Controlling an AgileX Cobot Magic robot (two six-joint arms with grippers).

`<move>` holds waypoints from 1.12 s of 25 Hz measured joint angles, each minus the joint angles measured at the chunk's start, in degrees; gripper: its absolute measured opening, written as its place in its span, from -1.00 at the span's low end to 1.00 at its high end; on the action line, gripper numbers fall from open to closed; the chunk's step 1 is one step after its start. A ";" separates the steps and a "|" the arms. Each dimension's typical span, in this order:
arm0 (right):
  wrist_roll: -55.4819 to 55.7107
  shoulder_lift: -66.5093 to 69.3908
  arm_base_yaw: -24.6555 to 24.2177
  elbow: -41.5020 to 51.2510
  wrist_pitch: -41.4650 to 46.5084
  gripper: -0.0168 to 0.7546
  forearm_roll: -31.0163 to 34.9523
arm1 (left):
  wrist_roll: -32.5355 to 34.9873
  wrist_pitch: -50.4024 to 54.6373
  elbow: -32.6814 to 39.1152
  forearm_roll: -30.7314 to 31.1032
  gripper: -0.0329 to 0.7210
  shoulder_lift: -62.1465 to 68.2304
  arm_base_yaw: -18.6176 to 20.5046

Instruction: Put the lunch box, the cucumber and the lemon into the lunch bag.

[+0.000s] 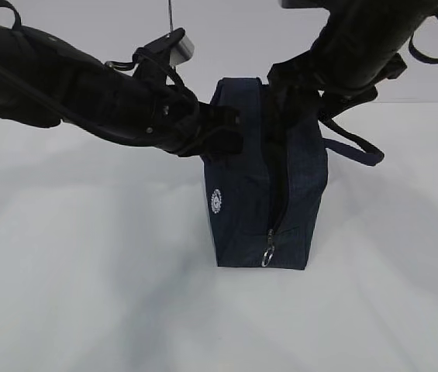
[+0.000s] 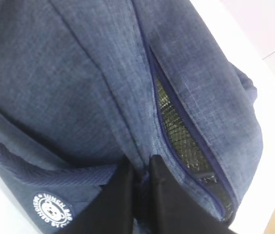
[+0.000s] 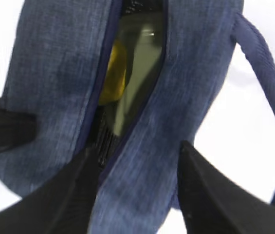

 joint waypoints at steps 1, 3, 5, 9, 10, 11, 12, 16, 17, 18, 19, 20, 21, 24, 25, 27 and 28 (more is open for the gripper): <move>-0.14 0.00 0.00 -0.88 1.33 0.08 0.00 | 0.00 0.00 0.00 0.23 -0.87 0.00 0.00; -0.48 0.00 0.00 -2.59 4.73 0.09 0.08 | 0.00 0.13 -0.04 0.45 -0.87 0.00 0.00; -0.61 0.00 0.00 -4.53 8.64 0.09 0.08 | 0.00 0.13 -0.04 0.60 -0.87 0.00 0.00; -0.69 -1.28 0.00 -5.92 12.96 0.09 0.08 | 0.00 0.13 -0.04 1.73 -0.87 0.00 0.00; -0.69 -2.01 0.00 -5.92 13.58 0.09 0.08 | 0.00 0.13 -0.04 2.11 -0.87 0.00 0.00; -0.69 -2.79 0.00 -5.92 13.91 0.09 0.12 | 0.00 0.13 -0.04 2.48 -0.87 0.00 0.00; -0.69 -3.98 0.00 -5.92 14.02 0.09 0.22 | 0.00 0.13 -0.04 2.96 -0.87 0.00 0.00; -0.69 -10.00 0.00 -5.92 14.37 0.09 0.34 | 0.00 0.13 -0.04 3.54 -0.87 0.00 0.00; -0.69 -11.81 0.00 -5.92 14.69 0.09 0.34 | 0.00 0.13 -0.04 3.63 -0.87 0.00 0.00; -0.69 -13.37 0.00 -5.92 14.76 0.09 0.34 | 0.00 0.13 -0.04 3.76 -0.87 0.00 0.00; -0.69 -15.22 0.00 -5.92 14.97 0.09 0.34 | 0.00 0.13 -0.04 4.00 -0.87 0.00 0.00; -0.69 -17.02 0.00 -5.92 15.10 0.09 0.34 | 0.00 0.13 -0.04 4.44 -0.87 0.00 0.00; -0.69 -18.57 0.00 -5.80 15.20 0.09 0.34 | 0.00 0.13 -0.04 4.95 -0.87 0.00 0.00; -0.69 -24.51 0.00 -2.57 14.42 0.09 0.34 | 0.00 0.13 -0.04 6.09 -0.87 0.00 0.00; -0.69 -26.20 0.00 -0.47 13.70 0.09 0.34 | 0.00 0.13 -0.04 6.21 -0.87 0.00 0.00; -0.69 -30.48 0.00 5.01 11.06 0.09 0.34 | 0.00 0.13 -0.13 6.34 -0.87 0.00 0.00; -0.69 -32.35 0.00 7.67 9.05 0.09 0.34 | 0.00 0.13 -0.13 6.34 -0.87 0.00 0.00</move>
